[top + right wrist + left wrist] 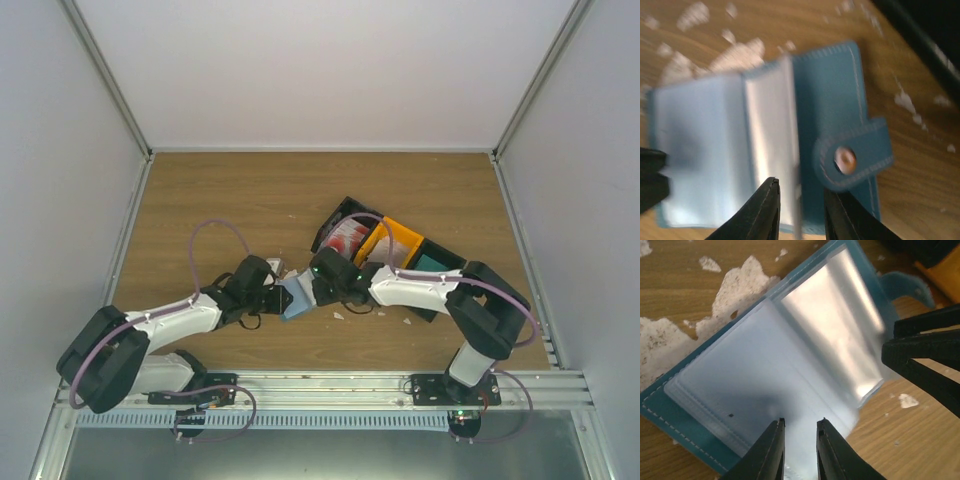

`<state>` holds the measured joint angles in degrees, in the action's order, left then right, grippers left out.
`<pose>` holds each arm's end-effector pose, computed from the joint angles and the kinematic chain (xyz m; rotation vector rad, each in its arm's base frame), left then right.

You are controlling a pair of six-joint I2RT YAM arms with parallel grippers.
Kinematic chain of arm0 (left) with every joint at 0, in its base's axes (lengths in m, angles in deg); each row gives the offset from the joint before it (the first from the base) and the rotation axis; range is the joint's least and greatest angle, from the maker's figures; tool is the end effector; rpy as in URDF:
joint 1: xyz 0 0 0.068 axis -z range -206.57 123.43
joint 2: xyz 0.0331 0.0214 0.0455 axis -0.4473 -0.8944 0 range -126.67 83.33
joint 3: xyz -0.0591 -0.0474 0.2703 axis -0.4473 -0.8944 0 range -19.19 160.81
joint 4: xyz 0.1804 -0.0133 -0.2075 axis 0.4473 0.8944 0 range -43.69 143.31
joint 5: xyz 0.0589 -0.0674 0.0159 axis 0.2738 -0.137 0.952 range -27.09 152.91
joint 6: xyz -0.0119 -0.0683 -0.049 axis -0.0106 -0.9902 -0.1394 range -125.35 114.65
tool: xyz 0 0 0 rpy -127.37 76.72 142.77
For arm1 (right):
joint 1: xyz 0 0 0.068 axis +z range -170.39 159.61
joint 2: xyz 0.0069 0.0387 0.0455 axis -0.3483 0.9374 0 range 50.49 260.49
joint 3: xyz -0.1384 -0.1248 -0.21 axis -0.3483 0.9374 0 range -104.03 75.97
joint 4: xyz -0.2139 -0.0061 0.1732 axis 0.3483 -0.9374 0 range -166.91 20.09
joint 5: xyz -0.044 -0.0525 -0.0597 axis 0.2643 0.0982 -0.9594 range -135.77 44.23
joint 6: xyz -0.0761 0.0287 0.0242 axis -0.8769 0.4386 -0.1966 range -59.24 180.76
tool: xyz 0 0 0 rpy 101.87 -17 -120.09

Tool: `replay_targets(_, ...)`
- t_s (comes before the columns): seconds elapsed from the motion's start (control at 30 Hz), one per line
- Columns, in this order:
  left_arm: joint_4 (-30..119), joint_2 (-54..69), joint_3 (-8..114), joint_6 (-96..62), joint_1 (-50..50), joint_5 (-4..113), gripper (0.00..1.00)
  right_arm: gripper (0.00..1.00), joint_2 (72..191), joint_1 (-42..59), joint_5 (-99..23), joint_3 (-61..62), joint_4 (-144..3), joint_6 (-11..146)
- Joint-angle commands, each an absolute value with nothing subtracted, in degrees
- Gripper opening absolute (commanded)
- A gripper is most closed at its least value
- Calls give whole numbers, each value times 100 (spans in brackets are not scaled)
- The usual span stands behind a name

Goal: Put the credit cards into the card holder
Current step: Open the card holder at the center of the board.

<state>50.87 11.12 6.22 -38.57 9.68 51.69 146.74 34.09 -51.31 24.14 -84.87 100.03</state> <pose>0.1932 -0.1597 0.1095 0.1584 2.5969 -0.7293 0.2108 0.2827 0.1177 -0.3184 2.6536 0.4455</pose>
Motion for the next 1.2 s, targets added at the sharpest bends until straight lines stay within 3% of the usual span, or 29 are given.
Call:
replay_targets(0.0, 4933, 1338, 884, -3670, 942, 5016, 23, 27, 14371, 3395, -5223, 1780, -8839, 9775)
replay_targets(0.4, 4160, 577, 1191, -3683, 885, 4470, 20, 33, 13646, 2576, -5076, 1429, -9424, 9003)
replay_targets(0.5, 3988, 534, 1223, -3755, 885, 4268, 21, 43, 13352, 2184, -5141, 1446, -10062, 8797)
replay_targets(0.7, 3910, 466, 1447, -3989, 885, 4118, 30, 48, 13078, 1290, -5278, 1617, -10776, 8506)
replay_targets(1.0, 3484, -52, 2077, -4335, 1114, 3751, 43, 44, 14066, 809, -4992, 1507, -10609, 7509)
replay_targets(1.17, 3321, -710, 2580, -4602, 1217, 3658, 43, 42, 14498, 802, -4894, 1563, -10455, 7276)
